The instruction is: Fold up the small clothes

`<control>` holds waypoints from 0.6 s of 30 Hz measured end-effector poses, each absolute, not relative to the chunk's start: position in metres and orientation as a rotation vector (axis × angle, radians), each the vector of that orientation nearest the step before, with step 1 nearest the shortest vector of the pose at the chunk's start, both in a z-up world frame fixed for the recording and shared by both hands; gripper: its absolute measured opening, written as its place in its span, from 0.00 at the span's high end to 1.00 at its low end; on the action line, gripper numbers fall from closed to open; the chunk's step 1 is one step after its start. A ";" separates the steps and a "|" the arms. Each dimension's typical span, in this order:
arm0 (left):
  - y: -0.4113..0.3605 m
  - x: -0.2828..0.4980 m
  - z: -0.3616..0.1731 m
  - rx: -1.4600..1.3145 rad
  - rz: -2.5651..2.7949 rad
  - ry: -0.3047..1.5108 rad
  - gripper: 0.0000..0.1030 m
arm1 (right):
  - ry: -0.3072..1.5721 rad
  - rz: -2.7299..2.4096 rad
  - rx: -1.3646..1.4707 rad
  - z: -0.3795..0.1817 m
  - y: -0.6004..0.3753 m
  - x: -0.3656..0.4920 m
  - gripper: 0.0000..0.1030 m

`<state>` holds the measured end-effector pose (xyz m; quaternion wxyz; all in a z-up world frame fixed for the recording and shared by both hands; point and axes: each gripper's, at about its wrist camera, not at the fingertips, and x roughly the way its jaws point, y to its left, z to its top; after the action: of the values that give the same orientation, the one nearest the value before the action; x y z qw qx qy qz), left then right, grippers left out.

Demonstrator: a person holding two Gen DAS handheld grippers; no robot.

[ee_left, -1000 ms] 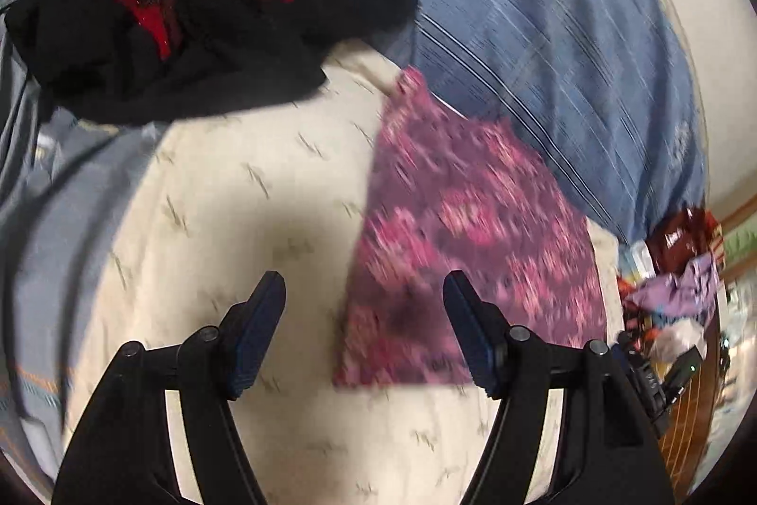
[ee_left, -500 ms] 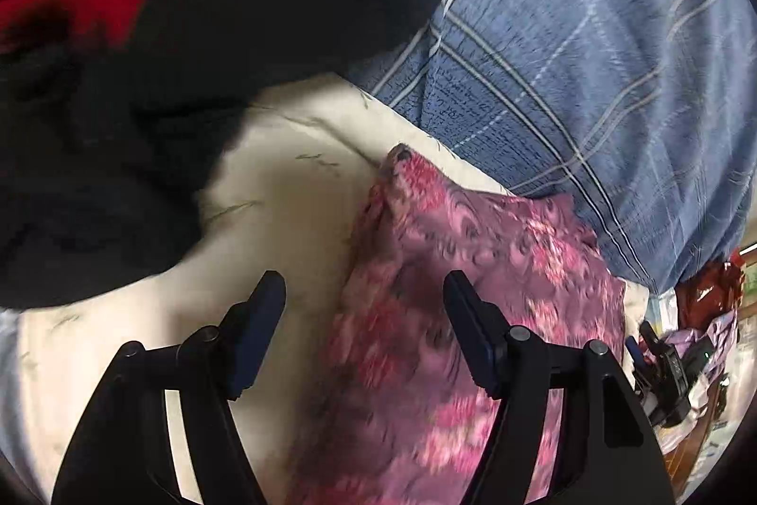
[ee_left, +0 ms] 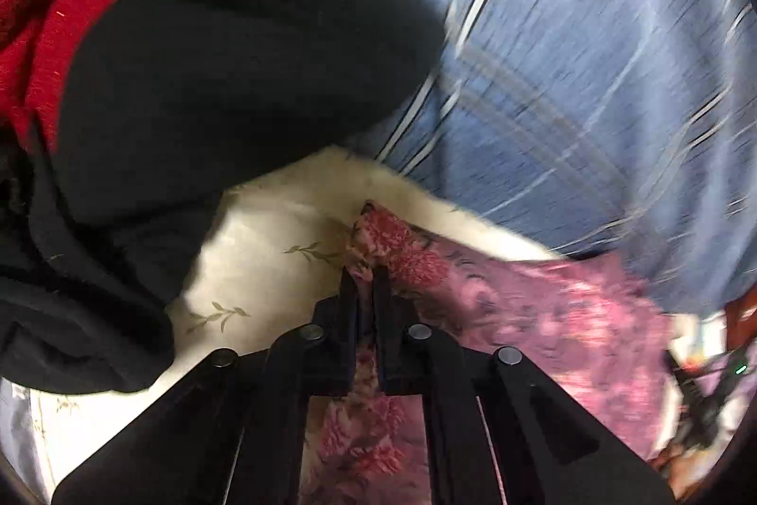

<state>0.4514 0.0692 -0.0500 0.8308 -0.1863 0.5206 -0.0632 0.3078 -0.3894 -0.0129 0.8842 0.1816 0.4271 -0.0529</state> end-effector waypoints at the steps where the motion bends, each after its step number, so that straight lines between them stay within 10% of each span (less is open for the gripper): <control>1: 0.076 0.446 -0.042 -0.430 -0.141 1.084 0.96 | 0.836 -0.110 0.359 -0.002 -0.384 0.296 0.88; 7: 0.067 0.399 -0.001 -0.375 -0.281 0.999 0.62 | 0.704 0.093 0.337 0.031 -0.339 0.248 0.71; 18: 0.057 0.343 -0.027 -0.194 -0.312 1.091 0.69 | 0.731 0.035 0.415 0.010 -0.340 0.201 0.63</control>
<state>0.3431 0.0572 -0.0268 0.8390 -0.0915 0.5157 -0.1476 0.2011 -0.3398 0.0097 0.9127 0.2016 0.3550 0.0169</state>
